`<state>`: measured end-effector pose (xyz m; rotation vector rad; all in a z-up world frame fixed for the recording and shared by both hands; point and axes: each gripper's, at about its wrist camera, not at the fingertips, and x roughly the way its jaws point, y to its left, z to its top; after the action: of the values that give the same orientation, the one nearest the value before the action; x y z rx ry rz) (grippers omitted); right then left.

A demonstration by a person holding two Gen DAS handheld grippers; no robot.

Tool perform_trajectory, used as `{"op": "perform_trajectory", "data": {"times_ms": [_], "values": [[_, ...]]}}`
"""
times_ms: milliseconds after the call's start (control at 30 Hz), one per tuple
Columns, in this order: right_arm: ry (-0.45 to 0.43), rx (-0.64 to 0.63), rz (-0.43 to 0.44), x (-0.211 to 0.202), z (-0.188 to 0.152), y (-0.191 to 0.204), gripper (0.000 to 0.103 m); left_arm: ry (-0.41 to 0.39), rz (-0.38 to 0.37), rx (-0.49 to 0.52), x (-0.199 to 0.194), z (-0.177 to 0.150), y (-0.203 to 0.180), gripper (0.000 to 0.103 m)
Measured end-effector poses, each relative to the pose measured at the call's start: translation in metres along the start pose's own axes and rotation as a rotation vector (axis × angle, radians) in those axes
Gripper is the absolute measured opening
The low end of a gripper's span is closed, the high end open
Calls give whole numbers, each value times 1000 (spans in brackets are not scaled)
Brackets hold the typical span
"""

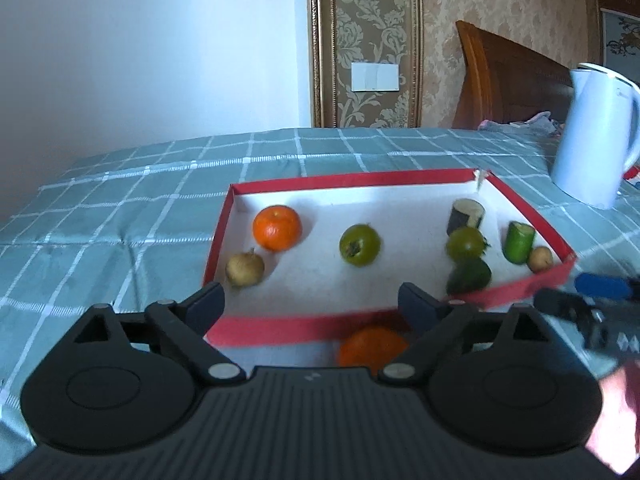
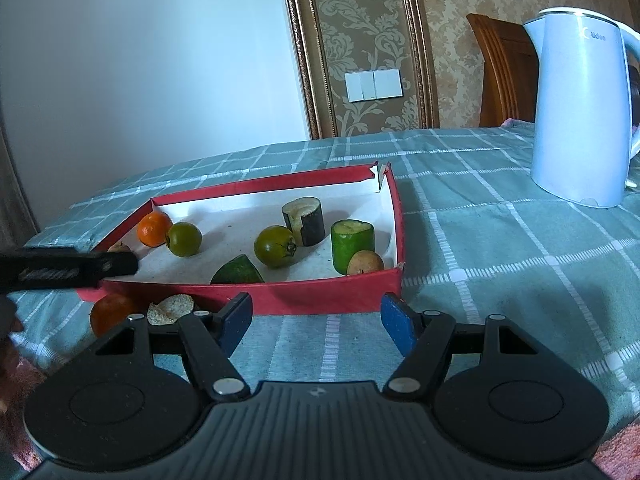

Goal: Organize fruits
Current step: 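Withdraw the left tool from the tray back toward the large orange, then grasp the dark green cucumber chunk beside the tray with the right gripper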

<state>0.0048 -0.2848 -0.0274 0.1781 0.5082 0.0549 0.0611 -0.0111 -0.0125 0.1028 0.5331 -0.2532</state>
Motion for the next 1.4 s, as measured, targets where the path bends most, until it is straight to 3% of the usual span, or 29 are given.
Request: {"op": "perform_trajectory", "data": {"times_ms": [300,500,667,1067,1400], "values": [[0,6,-3,0,0,-2,75,55,-8,-13,-19,-32,19,99],[-5,-8,10,-2,-1,0,75,92,32,-20,-12,-48,33,101],[-35,-31,36,-8,-2,4,75,109,27,-93,-9,-49,47,103],[-1,-147,151,-19,-14,48,75,127,45,-65,-6,-47,42,103],[67,-178,144,5,-11,69,54,127,44,-65,-6,-47,43,103]]}}
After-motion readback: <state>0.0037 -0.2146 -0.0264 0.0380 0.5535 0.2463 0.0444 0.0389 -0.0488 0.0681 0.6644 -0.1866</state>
